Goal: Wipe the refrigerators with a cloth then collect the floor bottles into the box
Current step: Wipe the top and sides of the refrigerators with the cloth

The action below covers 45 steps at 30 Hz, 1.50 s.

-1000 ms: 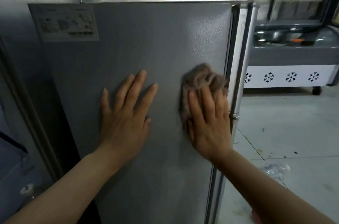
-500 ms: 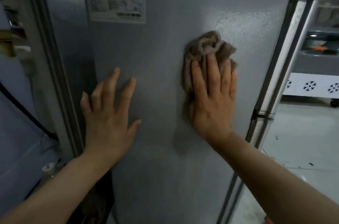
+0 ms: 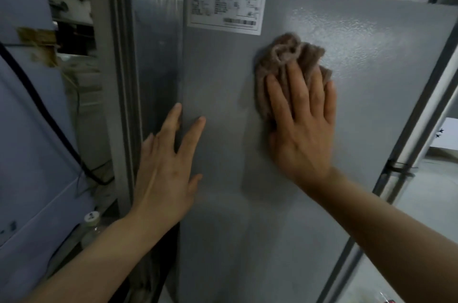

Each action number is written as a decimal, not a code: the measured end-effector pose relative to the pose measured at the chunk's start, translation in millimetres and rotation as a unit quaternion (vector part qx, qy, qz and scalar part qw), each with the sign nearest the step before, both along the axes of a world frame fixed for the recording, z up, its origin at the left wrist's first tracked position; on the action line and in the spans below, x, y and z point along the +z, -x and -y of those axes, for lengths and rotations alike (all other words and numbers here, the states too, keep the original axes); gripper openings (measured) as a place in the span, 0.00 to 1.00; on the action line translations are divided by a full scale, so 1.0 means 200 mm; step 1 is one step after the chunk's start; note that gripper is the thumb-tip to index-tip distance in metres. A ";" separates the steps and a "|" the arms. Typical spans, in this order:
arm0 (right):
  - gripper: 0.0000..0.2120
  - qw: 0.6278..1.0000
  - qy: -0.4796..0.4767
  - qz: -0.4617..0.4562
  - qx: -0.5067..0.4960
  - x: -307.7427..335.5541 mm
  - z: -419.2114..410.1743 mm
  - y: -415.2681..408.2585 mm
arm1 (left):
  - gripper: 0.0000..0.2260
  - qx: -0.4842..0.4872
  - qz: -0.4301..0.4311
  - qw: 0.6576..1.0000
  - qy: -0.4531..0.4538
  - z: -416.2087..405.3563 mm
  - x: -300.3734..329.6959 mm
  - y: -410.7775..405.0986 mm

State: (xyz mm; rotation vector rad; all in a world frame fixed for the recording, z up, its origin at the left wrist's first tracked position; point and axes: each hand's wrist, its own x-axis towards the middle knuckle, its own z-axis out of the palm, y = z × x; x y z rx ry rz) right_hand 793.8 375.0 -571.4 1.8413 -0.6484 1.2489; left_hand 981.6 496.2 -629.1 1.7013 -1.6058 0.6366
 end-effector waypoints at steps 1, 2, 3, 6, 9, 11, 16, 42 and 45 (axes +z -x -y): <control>0.25 1.000 0.000 -0.008 0.005 -0.03 -0.01 -0.02 | 0.48 -0.020 -0.014 1.000 0.000 0.00 -0.01 0.00; 0.25 0.999 0.001 -0.040 0.012 -0.09 -0.02 -0.04 | 0.47 -0.036 -0.027 0.999 0.003 0.00 -0.01 0.00; 0.26 0.996 0.003 -0.093 0.016 -0.17 -0.03 -0.04 | 0.46 -0.049 -0.040 0.998 0.006 0.00 -0.01 -0.01; 0.27 0.968 0.010 -0.250 0.012 -0.34 -0.06 -0.02 | 0.42 -0.078 -0.080 0.994 0.011 -0.02 -0.02 -0.02; 0.24 0.956 0.021 -0.293 0.011 -0.33 -0.09 0.00 | 0.40 -0.105 -0.100 0.989 0.006 -0.06 -0.03 -0.04; 0.23 0.963 0.026 -0.268 0.016 -0.23 -0.09 -0.02 | 0.40 -0.128 -0.135 0.983 0.004 -0.08 -0.03 -0.05; 0.25 0.997 0.011 -0.078 0.001 -0.03 -0.06 -0.19 | 0.42 -0.175 -0.243 0.954 -0.002 -0.10 -0.04 -0.07; 0.22 0.883 0.032 -0.467 0.025 -0.55 -0.14 -0.32 | 0.38 -0.050 -0.232 0.971 0.012 -0.22 -0.27 -0.21; 0.28 0.873 0.038 -0.486 0.007 -0.58 -0.11 -0.14 | 0.38 -0.055 -0.226 0.973 0.002 -0.22 -0.27 -0.19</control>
